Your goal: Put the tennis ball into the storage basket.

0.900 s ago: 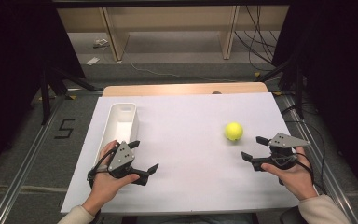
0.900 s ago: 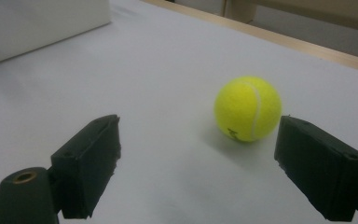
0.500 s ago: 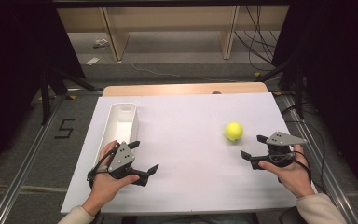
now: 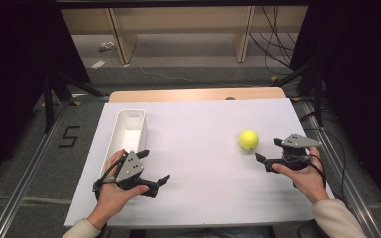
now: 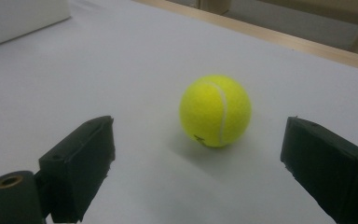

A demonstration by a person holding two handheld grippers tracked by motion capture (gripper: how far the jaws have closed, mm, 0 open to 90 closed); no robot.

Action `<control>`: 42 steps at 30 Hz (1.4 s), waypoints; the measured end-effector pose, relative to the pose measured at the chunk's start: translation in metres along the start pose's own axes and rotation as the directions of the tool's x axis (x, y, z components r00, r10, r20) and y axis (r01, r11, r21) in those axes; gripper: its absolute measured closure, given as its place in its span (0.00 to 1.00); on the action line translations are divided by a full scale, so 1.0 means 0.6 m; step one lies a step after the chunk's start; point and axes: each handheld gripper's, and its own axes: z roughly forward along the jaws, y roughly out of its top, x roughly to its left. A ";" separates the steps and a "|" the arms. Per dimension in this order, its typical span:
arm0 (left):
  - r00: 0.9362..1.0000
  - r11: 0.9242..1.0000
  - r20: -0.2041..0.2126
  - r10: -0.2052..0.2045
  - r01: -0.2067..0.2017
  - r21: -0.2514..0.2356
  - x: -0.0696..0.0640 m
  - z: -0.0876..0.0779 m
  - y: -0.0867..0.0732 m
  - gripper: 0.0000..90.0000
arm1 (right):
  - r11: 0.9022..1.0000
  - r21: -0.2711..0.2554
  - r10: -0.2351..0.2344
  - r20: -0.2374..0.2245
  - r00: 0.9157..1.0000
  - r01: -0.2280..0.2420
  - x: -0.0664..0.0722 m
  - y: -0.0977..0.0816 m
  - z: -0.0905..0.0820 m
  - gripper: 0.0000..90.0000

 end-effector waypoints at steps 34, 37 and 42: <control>1.000 1.000 0.004 -0.004 0.004 -0.003 -0.002 0.000 0.000 0.00 | 0.996 0.086 0.003 0.042 0.999 -0.007 -0.022 0.027 0.118 0.11; 1.000 1.000 0.004 -0.003 0.003 -0.003 -0.001 0.000 0.000 0.00 | 0.994 0.104 0.011 0.040 0.999 -0.015 -0.025 0.025 0.132 0.12; 1.000 1.000 0.003 -0.005 0.005 -0.002 -0.001 -0.001 0.000 0.00 | 0.993 0.115 0.019 0.041 0.999 -0.023 -0.027 0.026 0.143 0.12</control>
